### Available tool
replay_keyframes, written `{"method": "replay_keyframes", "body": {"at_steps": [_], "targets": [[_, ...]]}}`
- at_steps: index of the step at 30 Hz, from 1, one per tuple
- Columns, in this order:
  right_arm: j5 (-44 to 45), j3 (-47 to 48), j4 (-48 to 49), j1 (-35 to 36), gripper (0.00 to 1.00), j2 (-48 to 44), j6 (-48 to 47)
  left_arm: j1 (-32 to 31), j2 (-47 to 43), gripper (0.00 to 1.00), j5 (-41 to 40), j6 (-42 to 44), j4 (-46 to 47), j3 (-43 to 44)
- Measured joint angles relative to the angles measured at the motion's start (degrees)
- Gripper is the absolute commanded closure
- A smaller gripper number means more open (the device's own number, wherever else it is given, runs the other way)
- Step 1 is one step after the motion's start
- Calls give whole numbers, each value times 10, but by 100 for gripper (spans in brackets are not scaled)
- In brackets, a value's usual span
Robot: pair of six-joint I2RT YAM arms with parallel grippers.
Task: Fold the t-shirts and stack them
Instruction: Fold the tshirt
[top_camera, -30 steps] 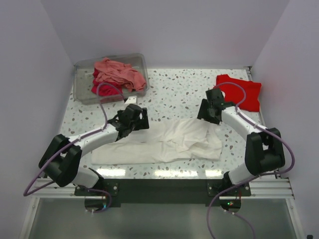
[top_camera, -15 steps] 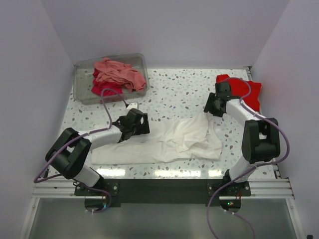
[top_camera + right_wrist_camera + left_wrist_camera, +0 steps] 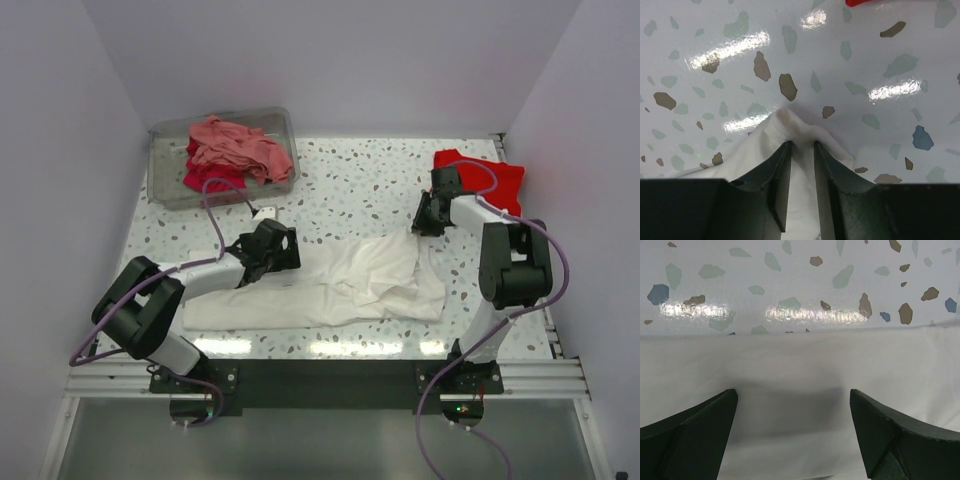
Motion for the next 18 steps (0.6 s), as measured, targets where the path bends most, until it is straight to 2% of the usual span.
{"method": "replay_keyframes", "body": {"at_steps": [1, 2, 5, 18], "targets": [[-3, 1, 1, -2, 79, 3, -1, 0, 0, 0, 0, 0, 2, -1], [-5, 2, 2, -2, 91, 6, -2, 0, 0, 0, -1, 0, 4, -2], [-13, 2, 3, -3, 100, 11, -2, 0, 0, 0, -5, 0, 13, -6], [-20, -4, 1, -41, 100, 1, 10, 22, -10, 0, -8, -13, 53, -32]]}}
